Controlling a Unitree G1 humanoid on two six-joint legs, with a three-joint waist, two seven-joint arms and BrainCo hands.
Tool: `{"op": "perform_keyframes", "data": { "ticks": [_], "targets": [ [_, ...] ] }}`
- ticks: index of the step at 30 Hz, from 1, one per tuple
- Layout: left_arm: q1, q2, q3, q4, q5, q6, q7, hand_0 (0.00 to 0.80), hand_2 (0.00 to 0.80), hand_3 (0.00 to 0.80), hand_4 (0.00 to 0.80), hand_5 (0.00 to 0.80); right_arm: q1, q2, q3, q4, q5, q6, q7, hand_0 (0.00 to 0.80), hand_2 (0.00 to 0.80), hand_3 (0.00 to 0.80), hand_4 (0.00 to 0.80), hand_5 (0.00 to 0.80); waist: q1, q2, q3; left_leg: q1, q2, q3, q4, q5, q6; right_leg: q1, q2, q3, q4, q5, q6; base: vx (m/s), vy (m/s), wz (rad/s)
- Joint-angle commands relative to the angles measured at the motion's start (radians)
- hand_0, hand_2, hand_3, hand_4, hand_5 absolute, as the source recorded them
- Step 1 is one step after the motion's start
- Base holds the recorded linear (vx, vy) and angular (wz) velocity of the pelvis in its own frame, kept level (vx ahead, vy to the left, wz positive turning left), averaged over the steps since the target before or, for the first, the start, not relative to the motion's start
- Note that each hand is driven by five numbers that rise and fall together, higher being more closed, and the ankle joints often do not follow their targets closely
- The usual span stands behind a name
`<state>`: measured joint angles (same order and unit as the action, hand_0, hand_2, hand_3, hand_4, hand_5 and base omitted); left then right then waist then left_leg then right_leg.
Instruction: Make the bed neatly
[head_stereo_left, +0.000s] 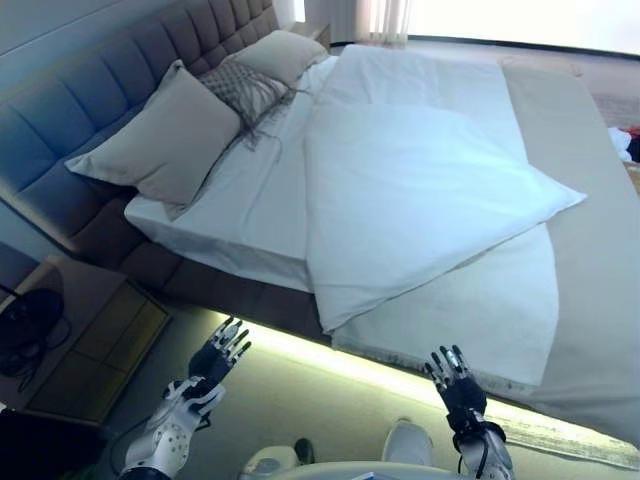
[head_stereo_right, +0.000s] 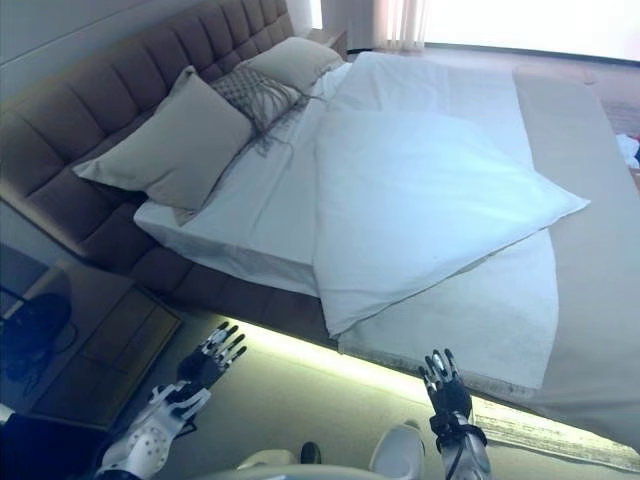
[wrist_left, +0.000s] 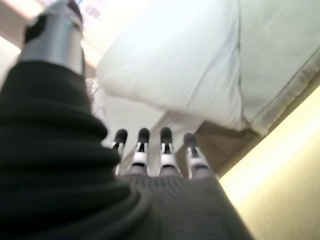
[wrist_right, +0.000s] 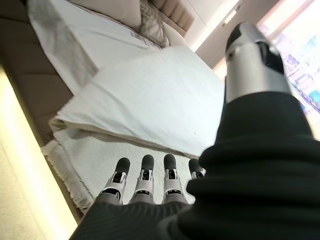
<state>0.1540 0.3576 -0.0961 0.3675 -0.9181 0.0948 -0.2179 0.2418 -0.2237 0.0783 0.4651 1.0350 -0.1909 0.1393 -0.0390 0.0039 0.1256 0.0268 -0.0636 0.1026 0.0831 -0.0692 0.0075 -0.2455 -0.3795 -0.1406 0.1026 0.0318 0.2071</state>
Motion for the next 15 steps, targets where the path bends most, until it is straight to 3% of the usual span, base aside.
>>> {"op": "perform_keyframes", "data": {
  "ticks": [1, 3, 4, 6, 7, 9, 12, 14, 15],
  "targets": [
    [-0.013, 0.024, 0.046, -0.103, -0.021, 0.004, 0.001, 0.0, 0.0, 0.0, 0.0, 0.0, -0.032, -0.012, -0.011, -0.049, 0.007, -0.01, -0.004, 0.0, 0.0, 0.0, 0.0, 0.0, -0.028, -0.022, 0.005, 0.104, 0.007, -0.047, 0.124, -0.199, 0.014, -0.015, 0.033, 0.018, -0.19, 0.313, 0.007, 0.488, -0.423, -0.06],
    [-0.004, 0.023, 0.059, -0.102, -0.013, 0.009, 0.0, 0.0, 0.0, 0.0, 0.0, 0.0, -0.017, -0.008, -0.009, -0.052, 0.0, 0.001, 0.005, 0.0, 0.0, 0.0, 0.0, 0.0, -0.035, -0.032, 0.009, 0.121, 0.019, -0.061, 0.146, -0.229, 0.021, -0.021, 0.04, 0.027, -0.168, 0.317, 0.008, 0.404, -0.375, 0.14],
    [0.012, 0.014, 0.064, -0.089, -0.002, 0.003, -0.007, 0.0, 0.0, 0.0, 0.0, 0.0, 0.0, -0.009, -0.008, -0.038, -0.004, 0.014, 0.02, 0.0, 0.0, 0.0, 0.0, 0.0, -0.035, -0.052, 0.001, 0.123, 0.043, -0.073, 0.172, -0.238, 0.017, 0.003, 0.046, 0.046, -0.136, 0.278, 0.018, 0.433, -0.438, 0.39],
    [0.027, 0.013, 0.068, -0.089, -0.005, 0.007, -0.006, 0.0, 0.0, 0.0, 0.0, 0.0, 0.008, -0.014, -0.011, -0.026, -0.008, 0.026, 0.024, 0.0, 0.0, 0.0, 0.0, 0.0, -0.035, -0.054, -0.005, 0.127, 0.074, -0.081, 0.208, -0.25, 0.0, 0.022, 0.066, 0.06, -0.106, 0.257, 0.024, 0.403, -0.44, 0.48],
    [0.063, 0.01, 0.083, -0.106, -0.021, 0.021, -0.015, 0.0, 0.0, 0.0, 0.0, 0.0, 0.018, -0.03, -0.014, -0.043, -0.011, 0.053, 0.006, 0.0, 0.0, 0.0, 0.0, 0.0, -0.031, -0.047, -0.013, 0.153, 0.138, -0.09, 0.231, -0.213, -0.029, 0.025, 0.102, 0.081, -0.011, 0.218, 0.018, 0.308, -0.392, 0.32],
    [0.109, 0.007, 0.093, -0.129, -0.024, 0.038, -0.051, 0.0, 0.0, 0.0, 0.0, 0.0, 0.032, -0.05, -0.017, -0.081, 0.0, 0.074, 0.008, 0.0, 0.0, 0.0, 0.0, 0.0, -0.026, -0.049, -0.028, 0.139, 0.204, -0.106, 0.279, -0.077, -0.075, 0.048, 0.138, 0.073, 0.016, 0.17, -0.017, 0.313, -0.441, 0.08],
    [0.112, -0.008, 0.05, -0.132, -0.032, -0.001, -0.083, 0.0, 0.0, 0.0, 0.0, 0.0, 0.012, -0.077, -0.003, -0.066, -0.008, 0.068, 0.019, 0.0, 0.0, 0.0, 0.0, 0.0, -0.025, -0.051, -0.044, 0.106, 0.255, -0.068, 0.397, 0.071, -0.091, 0.106, 0.19, 0.032, 0.0, 0.118, -0.09, 0.234, -0.4, 0.09],
    [0.09, -0.024, 0.026, -0.122, -0.036, 0.002, -0.086, 0.0, 0.0, 0.0, 0.0, 0.0, -0.01, -0.096, -0.002, -0.034, 0.006, 0.052, 0.012, 0.0, 0.0, 0.0, 0.0, 0.0, -0.028, -0.059, -0.045, 0.024, 0.285, -0.004, 0.52, 0.124, -0.09, 0.144, 0.219, 0.005, -0.001, 0.081, -0.141, 0.16, -0.32, 0.16],
    [0.083, -0.027, 0.021, -0.118, -0.034, 0.004, -0.089, 0.0, 0.0, 0.0, 0.0, 0.0, -0.014, -0.099, -0.003, -0.029, 0.011, 0.047, 0.013, 0.0, 0.0, 0.0, 0.0, 0.0, -0.029, -0.057, -0.044, 0.002, 0.293, 0.004, 0.532, 0.127, -0.09, 0.148, 0.225, -0.003, 0.001, 0.074, -0.148, 0.131, -0.222, 0.26]
  ]
}}
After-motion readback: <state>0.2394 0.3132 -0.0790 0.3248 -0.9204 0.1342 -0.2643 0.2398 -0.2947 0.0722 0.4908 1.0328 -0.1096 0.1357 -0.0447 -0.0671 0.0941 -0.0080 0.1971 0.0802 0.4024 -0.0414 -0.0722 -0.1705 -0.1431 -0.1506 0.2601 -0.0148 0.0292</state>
